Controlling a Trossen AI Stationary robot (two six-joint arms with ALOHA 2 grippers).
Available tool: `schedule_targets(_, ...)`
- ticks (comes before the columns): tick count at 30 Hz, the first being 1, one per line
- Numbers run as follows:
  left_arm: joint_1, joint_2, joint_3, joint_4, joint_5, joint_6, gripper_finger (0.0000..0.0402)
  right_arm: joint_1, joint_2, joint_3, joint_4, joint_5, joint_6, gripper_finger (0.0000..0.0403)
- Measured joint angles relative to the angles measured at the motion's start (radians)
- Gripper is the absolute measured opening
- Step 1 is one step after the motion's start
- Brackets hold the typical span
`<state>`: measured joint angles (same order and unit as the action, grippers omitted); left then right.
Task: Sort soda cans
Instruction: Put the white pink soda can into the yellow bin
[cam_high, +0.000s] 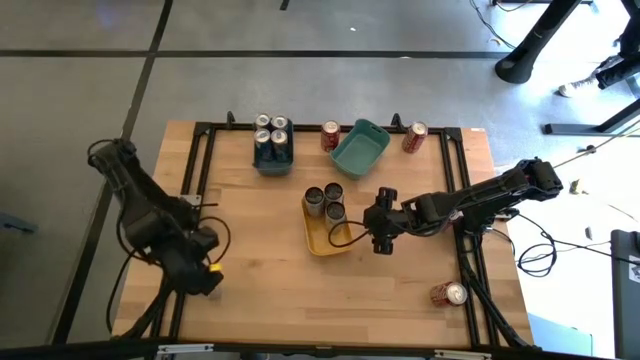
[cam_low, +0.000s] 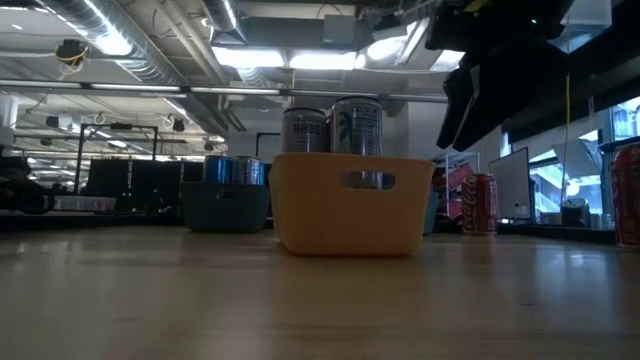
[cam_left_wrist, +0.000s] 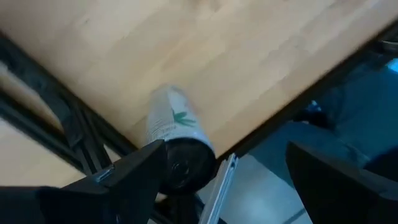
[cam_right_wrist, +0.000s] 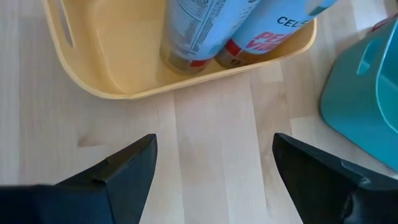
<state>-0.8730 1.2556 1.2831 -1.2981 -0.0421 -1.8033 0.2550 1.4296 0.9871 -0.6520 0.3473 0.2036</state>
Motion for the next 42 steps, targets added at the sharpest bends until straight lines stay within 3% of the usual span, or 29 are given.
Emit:
schedule_targets(10, -0.102, 0.071, 0.000, 0.021, 0.007, -0.201, 0.0319, 0.000, 0.000, 0.000, -0.001, 0.000, -0.018, 0.0319)
schedule_targets(28, -0.151, 0.131, -0.042, -0.037, 0.052, -0.239, 0.0319, 0.000, 0.001, 0.000, 0.014, 0.008, -0.020, 0.0319)
schedule_targets(34, -0.179, 0.132, -0.117, 0.093, 0.058, -0.263, 0.0319, 0.000, 0.001, 0.000, 0.019, 0.008, -0.022, 0.0319)
schedule_targets(42, -0.181, 0.132, -0.182, 0.133, 0.058, -0.250, 0.0303, 0.000, 0.001, 0.000, 0.026, 0.019, -0.025, 0.0319)
